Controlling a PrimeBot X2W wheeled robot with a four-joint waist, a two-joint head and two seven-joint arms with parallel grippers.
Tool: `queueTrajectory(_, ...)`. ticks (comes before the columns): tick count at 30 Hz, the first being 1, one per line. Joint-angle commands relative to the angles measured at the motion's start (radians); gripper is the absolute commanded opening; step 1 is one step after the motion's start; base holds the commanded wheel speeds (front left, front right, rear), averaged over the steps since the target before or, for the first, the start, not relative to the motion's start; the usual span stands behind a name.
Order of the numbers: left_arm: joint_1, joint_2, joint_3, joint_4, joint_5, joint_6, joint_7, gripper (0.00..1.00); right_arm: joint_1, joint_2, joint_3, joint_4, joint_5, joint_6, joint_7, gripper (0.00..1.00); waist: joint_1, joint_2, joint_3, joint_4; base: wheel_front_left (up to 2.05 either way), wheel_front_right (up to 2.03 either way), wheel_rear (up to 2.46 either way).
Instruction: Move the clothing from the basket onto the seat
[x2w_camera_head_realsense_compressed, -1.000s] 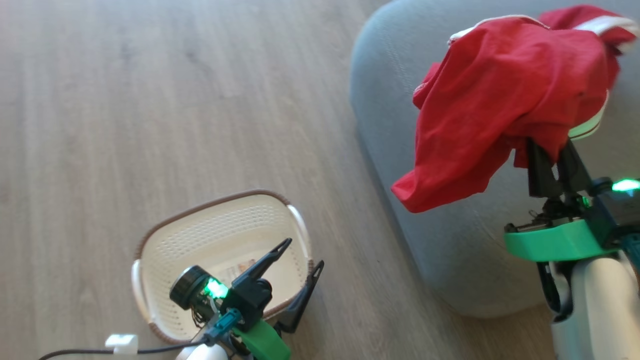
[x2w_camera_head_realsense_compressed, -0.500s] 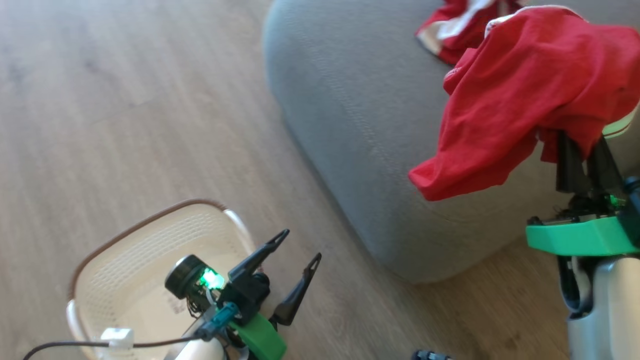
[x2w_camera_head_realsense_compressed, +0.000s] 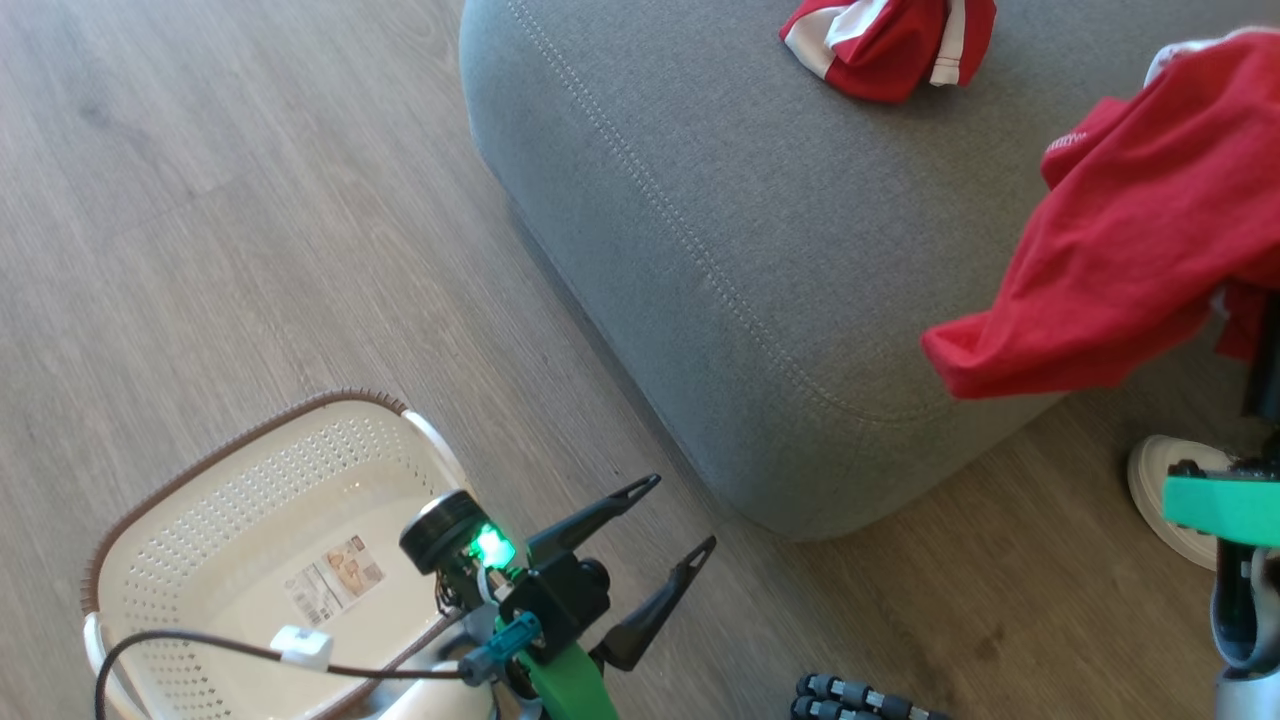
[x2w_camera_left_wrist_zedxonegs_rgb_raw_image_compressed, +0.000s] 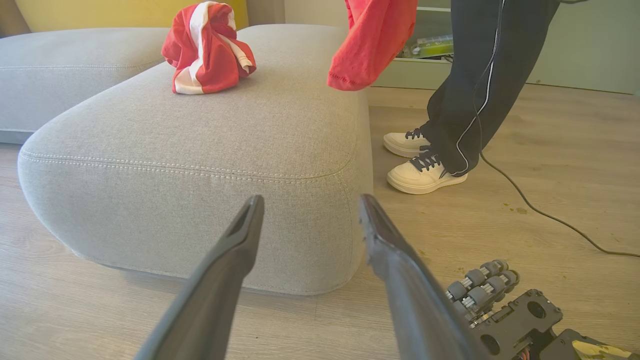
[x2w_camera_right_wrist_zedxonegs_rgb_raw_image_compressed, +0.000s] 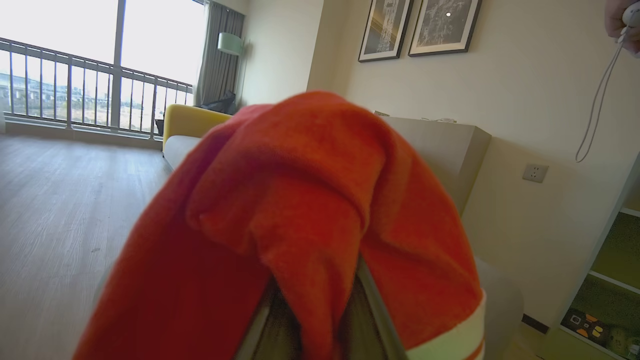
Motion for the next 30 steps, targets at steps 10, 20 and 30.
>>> queueTrajectory(10, -0.014, 0.008, 0.067, -0.053, -0.006, -0.001, -0.005, 1.0, -0.021, -0.011, 0.006, -0.021, -0.007, 0.0, -0.005, 0.0, -0.0001, 0.0, 0.012, 0.006, 0.0, 0.0, 0.0)
queueTrajectory(20, -0.033, 0.073, 0.169, -0.11, 0.03, -0.001, -0.005, 1.0, -0.276, -0.011, -0.041, -0.001, 0.052, 0.0, -0.005, 0.0, -0.0001, 0.0, 0.186, 0.003, 0.0, 0.0, 0.0)
queueTrajectory(30, -0.127, 0.209, 0.141, -0.18, 0.048, -0.001, -0.005, 1.0, -0.689, -0.025, -0.049, 0.127, -0.009, 0.0, -0.005, 0.0, -0.0001, 0.0, 0.402, 0.046, 0.0, 0.0, 0.0)
